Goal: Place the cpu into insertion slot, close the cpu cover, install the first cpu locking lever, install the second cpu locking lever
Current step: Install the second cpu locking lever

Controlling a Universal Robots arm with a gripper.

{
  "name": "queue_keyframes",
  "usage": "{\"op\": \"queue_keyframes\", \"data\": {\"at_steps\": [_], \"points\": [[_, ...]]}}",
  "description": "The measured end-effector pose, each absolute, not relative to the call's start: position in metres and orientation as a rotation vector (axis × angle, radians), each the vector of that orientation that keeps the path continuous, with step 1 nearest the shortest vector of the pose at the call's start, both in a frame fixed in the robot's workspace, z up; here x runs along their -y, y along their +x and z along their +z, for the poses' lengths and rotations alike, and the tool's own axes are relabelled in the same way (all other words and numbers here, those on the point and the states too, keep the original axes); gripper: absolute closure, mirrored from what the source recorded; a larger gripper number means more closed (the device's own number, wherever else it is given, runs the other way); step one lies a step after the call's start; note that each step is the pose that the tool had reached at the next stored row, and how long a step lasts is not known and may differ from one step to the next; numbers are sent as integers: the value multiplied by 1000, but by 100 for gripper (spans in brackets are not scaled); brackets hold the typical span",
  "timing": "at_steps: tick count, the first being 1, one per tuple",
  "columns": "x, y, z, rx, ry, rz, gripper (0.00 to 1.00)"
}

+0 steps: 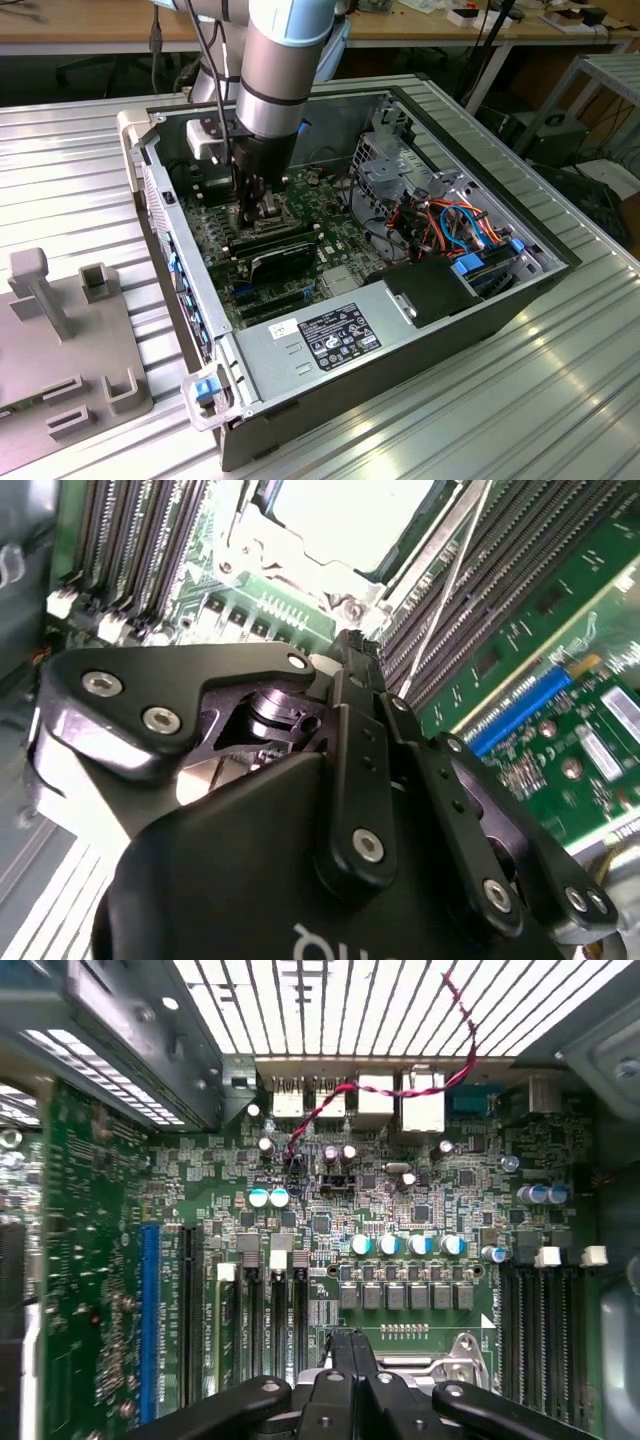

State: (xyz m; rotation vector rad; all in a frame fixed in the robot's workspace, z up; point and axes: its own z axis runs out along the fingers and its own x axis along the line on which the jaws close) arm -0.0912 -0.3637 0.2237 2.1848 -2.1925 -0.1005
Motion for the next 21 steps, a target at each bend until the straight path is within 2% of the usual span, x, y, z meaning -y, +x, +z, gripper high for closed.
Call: {"op": "queue_keyframes", "data": {"at_steps": [5,21], "points": [[364,-88,244,2191,2183,-98,89],[362,-40,245,2161,2149,-58,89]]}}
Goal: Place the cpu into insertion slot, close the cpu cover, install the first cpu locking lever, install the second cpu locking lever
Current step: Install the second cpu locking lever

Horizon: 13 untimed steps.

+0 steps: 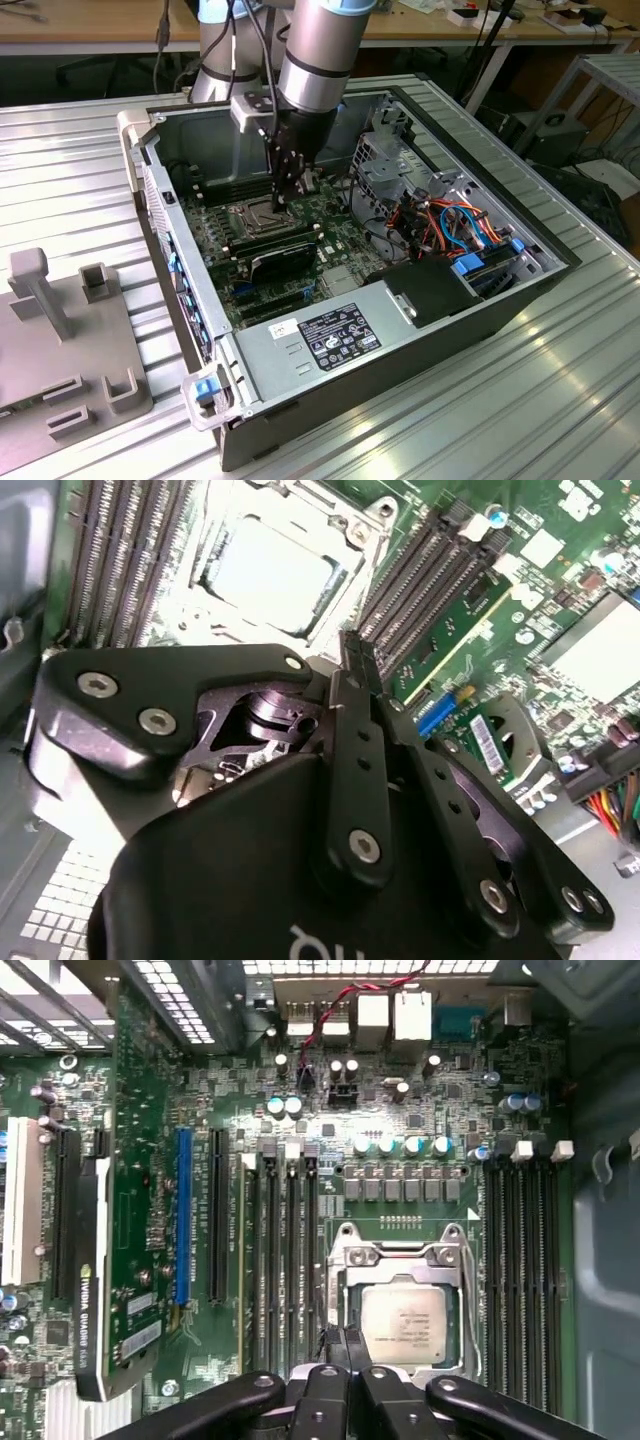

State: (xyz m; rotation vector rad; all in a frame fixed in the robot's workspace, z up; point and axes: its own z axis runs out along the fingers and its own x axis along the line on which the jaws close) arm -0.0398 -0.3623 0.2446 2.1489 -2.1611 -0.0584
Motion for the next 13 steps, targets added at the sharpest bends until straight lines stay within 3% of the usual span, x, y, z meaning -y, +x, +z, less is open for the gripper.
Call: {"op": "queue_keyframes", "data": {"at_steps": [13], "points": [[375,-41,235,2174,2166,-99,89]]}}
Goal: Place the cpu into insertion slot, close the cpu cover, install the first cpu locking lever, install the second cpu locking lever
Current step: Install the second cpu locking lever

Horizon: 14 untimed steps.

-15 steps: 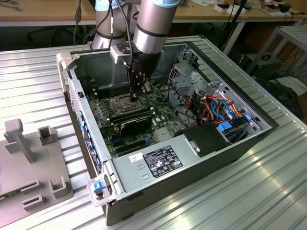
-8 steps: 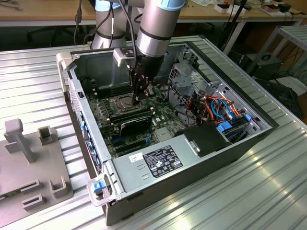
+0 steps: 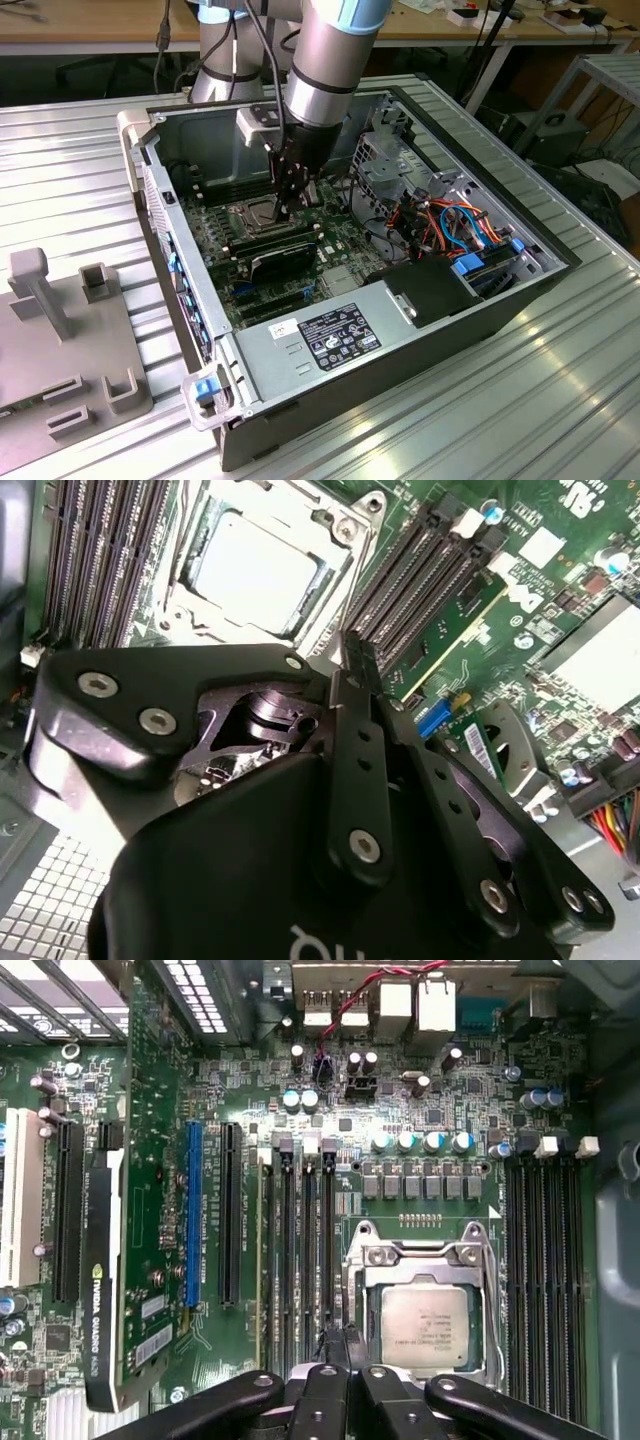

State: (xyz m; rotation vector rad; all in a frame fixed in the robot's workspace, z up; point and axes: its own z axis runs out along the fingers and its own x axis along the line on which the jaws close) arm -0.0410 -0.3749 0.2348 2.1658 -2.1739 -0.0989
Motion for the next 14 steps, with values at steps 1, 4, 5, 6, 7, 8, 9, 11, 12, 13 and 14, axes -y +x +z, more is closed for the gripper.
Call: {"op": "queue_keyframes", "data": {"at_steps": [1,4,5,6,7,8,9,11,12,13,14], "points": [[375,-42,234,2174,2166,-100,89],[375,-49,229,2175,2168,-103,89],[375,-51,225,2175,2168,-103,89],[375,-54,223,2175,2168,-103,89],[375,-55,221,2175,2168,-103,89],[375,-58,219,2175,2168,-103,89],[375,-60,218,2175,2169,-103,89],[375,-65,217,2175,2169,-104,89],[375,-68,216,2175,2169,-104,89],[375,-70,215,2175,2169,-105,89],[375,-72,215,2175,2169,-105,89]]}}
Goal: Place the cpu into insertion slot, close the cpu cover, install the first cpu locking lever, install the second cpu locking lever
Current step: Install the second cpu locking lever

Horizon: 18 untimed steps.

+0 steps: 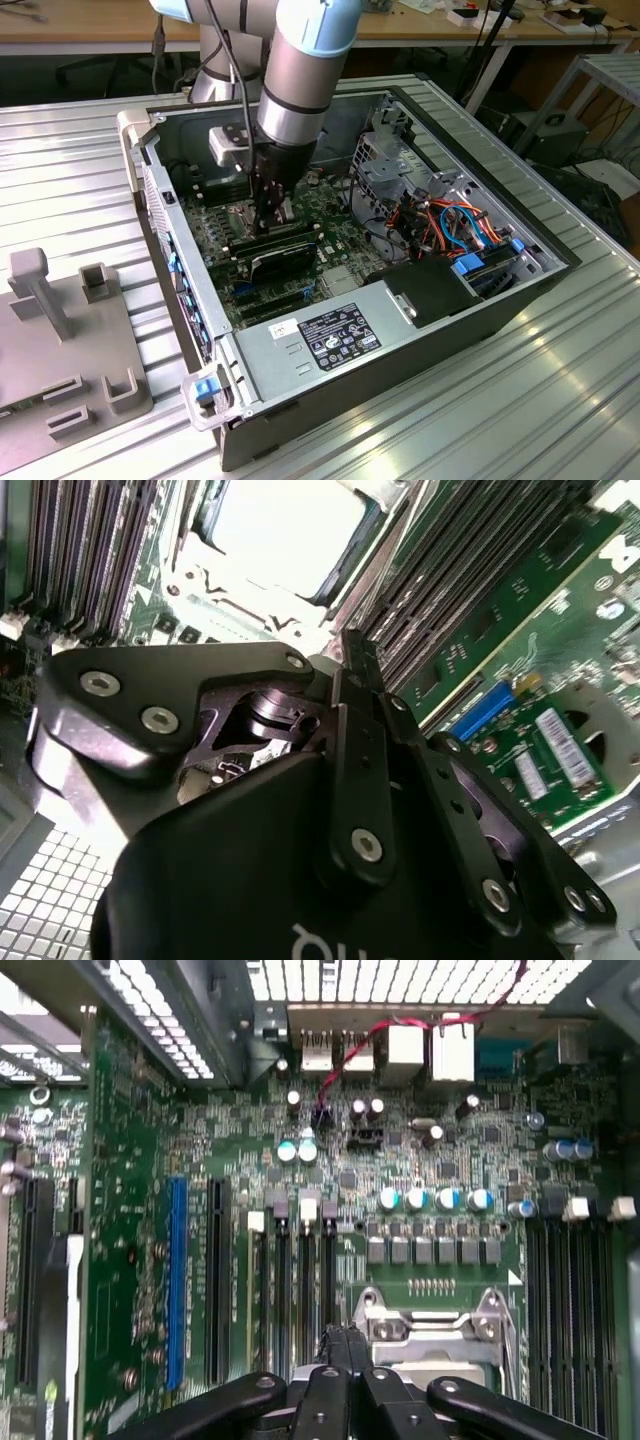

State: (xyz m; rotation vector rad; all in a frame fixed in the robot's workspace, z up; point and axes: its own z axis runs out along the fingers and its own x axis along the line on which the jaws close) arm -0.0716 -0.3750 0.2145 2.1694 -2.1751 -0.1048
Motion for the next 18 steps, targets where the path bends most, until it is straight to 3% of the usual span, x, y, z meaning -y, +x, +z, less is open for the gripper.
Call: {"op": "queue_keyframes", "data": {"at_steps": [18], "points": [[375,-87,212,2177,2172,-110,89]]}}
